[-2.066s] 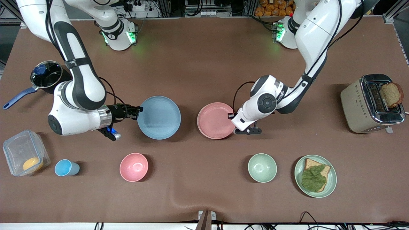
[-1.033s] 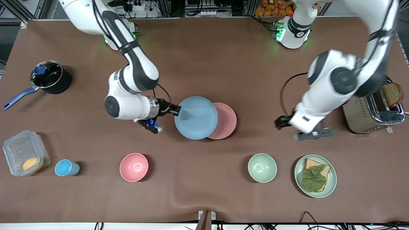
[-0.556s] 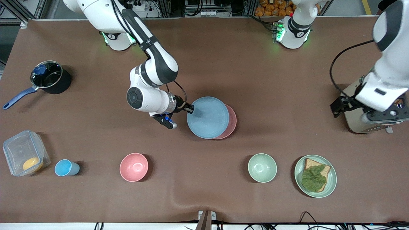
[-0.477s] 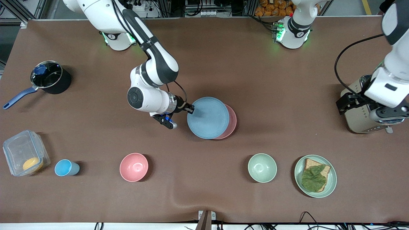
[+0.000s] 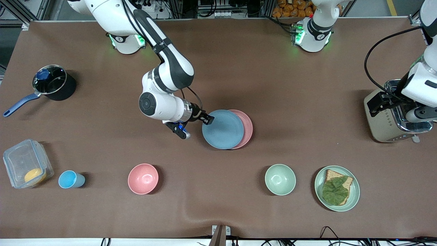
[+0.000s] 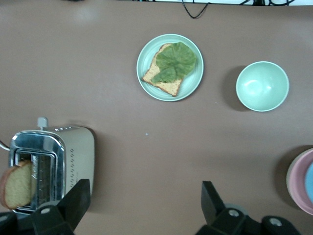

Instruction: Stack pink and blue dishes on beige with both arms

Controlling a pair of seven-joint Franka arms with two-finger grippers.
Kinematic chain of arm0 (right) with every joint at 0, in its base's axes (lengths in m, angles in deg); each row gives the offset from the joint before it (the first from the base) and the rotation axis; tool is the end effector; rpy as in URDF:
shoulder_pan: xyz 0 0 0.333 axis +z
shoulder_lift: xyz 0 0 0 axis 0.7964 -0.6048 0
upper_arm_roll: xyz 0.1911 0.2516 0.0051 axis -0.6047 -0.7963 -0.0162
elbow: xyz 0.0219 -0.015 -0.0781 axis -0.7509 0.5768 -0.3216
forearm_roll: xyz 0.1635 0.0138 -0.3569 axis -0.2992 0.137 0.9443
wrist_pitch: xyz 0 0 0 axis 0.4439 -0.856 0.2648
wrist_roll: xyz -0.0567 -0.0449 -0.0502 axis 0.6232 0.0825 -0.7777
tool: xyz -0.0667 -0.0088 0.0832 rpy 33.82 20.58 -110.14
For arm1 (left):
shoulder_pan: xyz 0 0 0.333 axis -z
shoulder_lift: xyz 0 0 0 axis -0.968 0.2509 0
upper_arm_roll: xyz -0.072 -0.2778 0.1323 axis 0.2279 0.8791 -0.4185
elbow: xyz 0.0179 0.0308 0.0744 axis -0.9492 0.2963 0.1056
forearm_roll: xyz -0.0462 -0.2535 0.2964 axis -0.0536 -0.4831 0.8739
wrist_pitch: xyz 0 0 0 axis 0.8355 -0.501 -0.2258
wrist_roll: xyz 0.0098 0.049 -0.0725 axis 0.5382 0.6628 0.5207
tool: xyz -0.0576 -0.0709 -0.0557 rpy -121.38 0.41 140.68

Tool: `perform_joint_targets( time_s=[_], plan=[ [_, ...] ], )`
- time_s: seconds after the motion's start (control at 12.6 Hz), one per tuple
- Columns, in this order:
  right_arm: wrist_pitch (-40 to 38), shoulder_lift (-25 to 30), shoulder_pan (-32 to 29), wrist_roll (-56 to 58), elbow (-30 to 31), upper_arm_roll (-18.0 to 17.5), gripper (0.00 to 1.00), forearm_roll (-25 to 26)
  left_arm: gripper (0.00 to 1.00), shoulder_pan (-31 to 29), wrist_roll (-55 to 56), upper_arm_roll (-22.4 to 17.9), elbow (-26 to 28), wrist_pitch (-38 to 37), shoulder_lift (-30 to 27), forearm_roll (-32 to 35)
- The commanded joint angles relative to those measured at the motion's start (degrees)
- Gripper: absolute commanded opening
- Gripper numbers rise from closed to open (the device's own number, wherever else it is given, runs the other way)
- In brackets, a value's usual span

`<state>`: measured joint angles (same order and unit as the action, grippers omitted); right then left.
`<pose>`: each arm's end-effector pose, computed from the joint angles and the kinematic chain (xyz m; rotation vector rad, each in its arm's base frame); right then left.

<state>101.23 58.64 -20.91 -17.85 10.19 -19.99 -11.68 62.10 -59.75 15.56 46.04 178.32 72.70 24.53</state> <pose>0.5555 0.3851 0.2923 -2.5843 0.8859 0.4972 0.5977 -0.0604 0.6234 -3.0380 -0.1467 -0.1614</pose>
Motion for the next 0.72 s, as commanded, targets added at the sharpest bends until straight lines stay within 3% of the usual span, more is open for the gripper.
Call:
perform_joint_targets(
  time_s=[0.0,0.08,0.24,0.64],
  plan=[
    [-9.03,2.21,-5.49,4.24,-0.97,0.7,1.0,7.35,1.0,8.57,-3.45,-10.22,1.11,-3.68,-3.31,-2.81],
    [-12.38,3.09,-8.99,9.41,-0.89,0.7,1.0,8.69,1.0,11.5,-4.15,-13.24,1.11,-4.74,-4.01,-2.9],
    [-17.14,3.97,-15.33,20.31,-0.89,0.78,1.0,9.31,1.0,12.41,-4.16,-13.88,1.8,-6.68,-5.06,-3.34],
    [-19.35,5.2,-22.99,35.26,-0.89,0.87,1.0,22.31,1.0,12.76,-4.25,-14.23,3.3,-6.69,-7.26,-4.74]
  ],
)
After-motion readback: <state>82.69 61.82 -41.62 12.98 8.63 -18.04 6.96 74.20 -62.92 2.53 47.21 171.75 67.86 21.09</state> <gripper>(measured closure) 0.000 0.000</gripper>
